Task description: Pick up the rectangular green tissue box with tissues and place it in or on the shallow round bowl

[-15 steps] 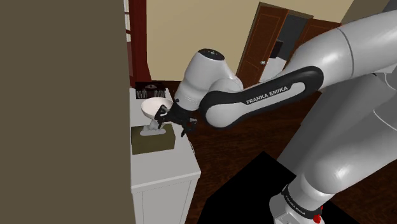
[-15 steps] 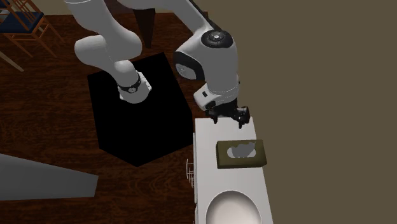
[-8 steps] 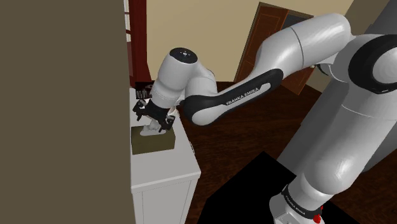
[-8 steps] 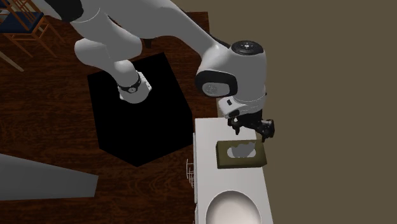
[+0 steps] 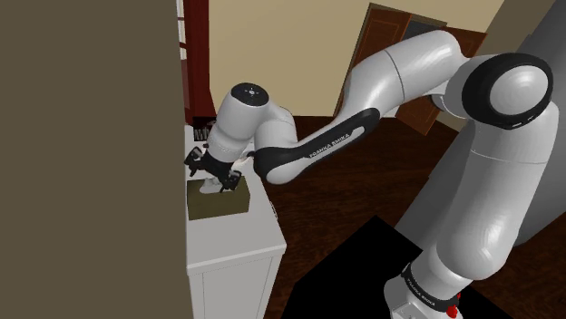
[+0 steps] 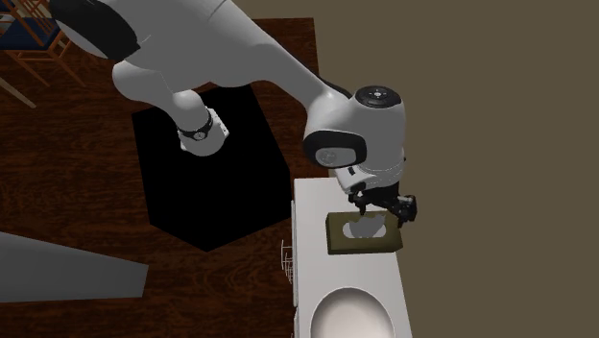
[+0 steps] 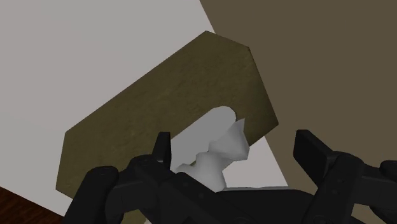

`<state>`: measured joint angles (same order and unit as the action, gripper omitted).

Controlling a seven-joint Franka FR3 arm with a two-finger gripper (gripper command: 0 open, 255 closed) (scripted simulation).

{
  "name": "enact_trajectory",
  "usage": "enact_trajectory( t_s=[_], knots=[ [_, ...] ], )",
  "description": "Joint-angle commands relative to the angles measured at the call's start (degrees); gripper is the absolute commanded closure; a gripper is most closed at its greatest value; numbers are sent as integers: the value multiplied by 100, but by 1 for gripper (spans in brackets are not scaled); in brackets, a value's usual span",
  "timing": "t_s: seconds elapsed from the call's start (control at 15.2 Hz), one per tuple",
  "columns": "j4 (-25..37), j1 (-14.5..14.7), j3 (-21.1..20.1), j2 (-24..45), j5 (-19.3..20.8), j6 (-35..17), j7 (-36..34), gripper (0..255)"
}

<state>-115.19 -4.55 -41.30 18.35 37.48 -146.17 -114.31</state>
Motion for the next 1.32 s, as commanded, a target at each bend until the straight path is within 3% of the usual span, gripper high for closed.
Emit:
enact_trajectory(
  t_s=[0.0,0.4,0.46,1.06,1.25],
  knots=[
    [12,31,37,52,67,-26,-44,0],
    [12,30,37,51,66,-25,-43,0],
    [12,30,37,51,66,-25,-43,255],
    [12,31,38,52,67,-25,-44,255],
    [58,-67,-88,-92,-167,113,143,255]
  ],
)
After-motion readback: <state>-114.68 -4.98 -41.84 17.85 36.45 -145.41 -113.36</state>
